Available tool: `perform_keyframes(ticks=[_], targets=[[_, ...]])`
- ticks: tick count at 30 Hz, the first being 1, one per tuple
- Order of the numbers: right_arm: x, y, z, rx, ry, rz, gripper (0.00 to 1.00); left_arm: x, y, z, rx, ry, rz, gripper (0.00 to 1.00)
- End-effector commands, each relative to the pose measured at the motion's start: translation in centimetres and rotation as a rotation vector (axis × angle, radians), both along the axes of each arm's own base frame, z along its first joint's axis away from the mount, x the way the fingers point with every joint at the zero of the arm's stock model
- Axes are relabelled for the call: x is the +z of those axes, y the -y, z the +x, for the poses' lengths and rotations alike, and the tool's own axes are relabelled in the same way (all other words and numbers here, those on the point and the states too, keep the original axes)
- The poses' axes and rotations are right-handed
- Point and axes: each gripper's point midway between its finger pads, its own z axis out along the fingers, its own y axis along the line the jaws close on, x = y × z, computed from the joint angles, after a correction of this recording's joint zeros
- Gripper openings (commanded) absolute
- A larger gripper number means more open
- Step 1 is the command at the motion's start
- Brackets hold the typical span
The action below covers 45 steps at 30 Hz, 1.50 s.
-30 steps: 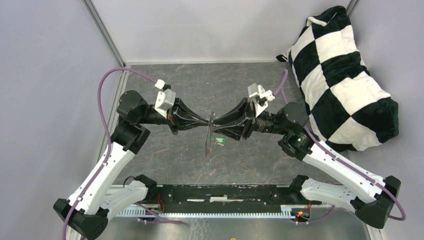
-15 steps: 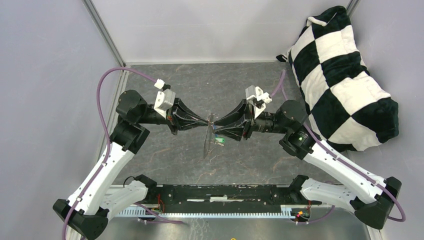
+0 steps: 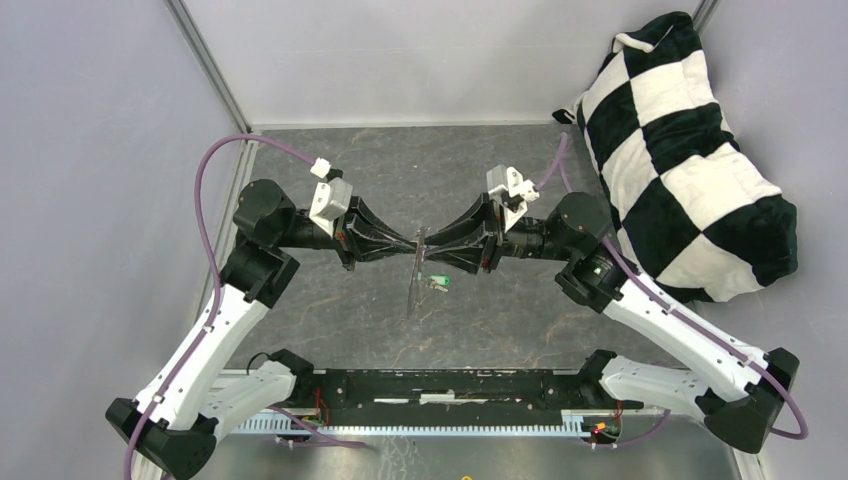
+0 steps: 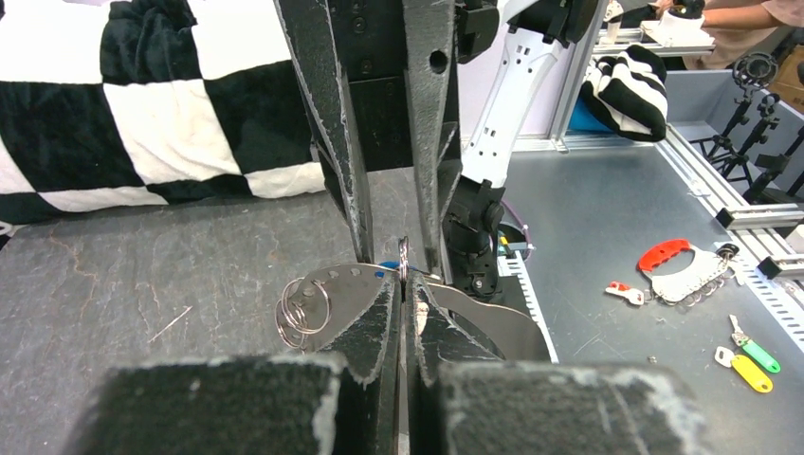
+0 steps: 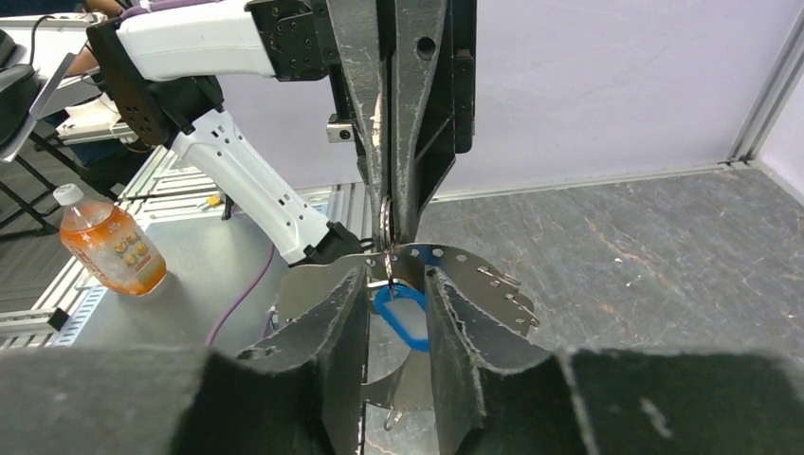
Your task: Put the keys on the keyring
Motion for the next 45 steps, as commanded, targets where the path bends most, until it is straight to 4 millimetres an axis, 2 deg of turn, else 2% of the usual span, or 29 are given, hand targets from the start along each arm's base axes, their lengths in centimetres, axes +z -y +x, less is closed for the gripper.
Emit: perform_keyframes(ticks=[1, 10, 14, 20, 29, 33, 38, 45], targets=[[2.6, 0.0, -0.3, 0.02, 0.034, 0.069, 0.31, 1.9, -0.3, -0.9, -0.018, 0.1, -0.026, 0.02], [1.5, -0.4, -0.7, 0.062, -0.038, 0.054, 0.0, 1.7, -0.4, -0.7, -0.005, 0.127, -0.023, 0.02], [0.5, -0.3, -0.5, 0.05, -0.082, 0.025, 0.0, 1.8, -0.4, -0.6, 0.002, 0.132, -0.027, 0.02], [-0.5, -0.1, -0.6, 0.041, -0.121, 0.015, 0.05, 2.2, -0.4, -0.5, 0.01, 0.134, -0.042, 0.02], [-1.1, -0.1, -1.0, 0.066, -0.154, 0.004, 0.03, 2.4, -0.4, -0.6, 0.01, 0.14, -0.049, 0.02], [-1.4, -0.4, -1.3, 0.1, -0.179, 0.0, 0.11, 2.4, -0.4, -0.6, 0.007, 0.137, -0.051, 0.02], [-1.3, -1.3, -0.7, 0.114, -0.208, -0.021, 0.22, 2.4, -0.3, -0.7, 0.0, 0.127, -0.055, 0.02], [1.1, -0.5, 0.0, 0.05, -0.075, -0.047, 0.35, 2.1, -0.4, -0.9, 0.0, 0.119, -0.05, 0.02]])
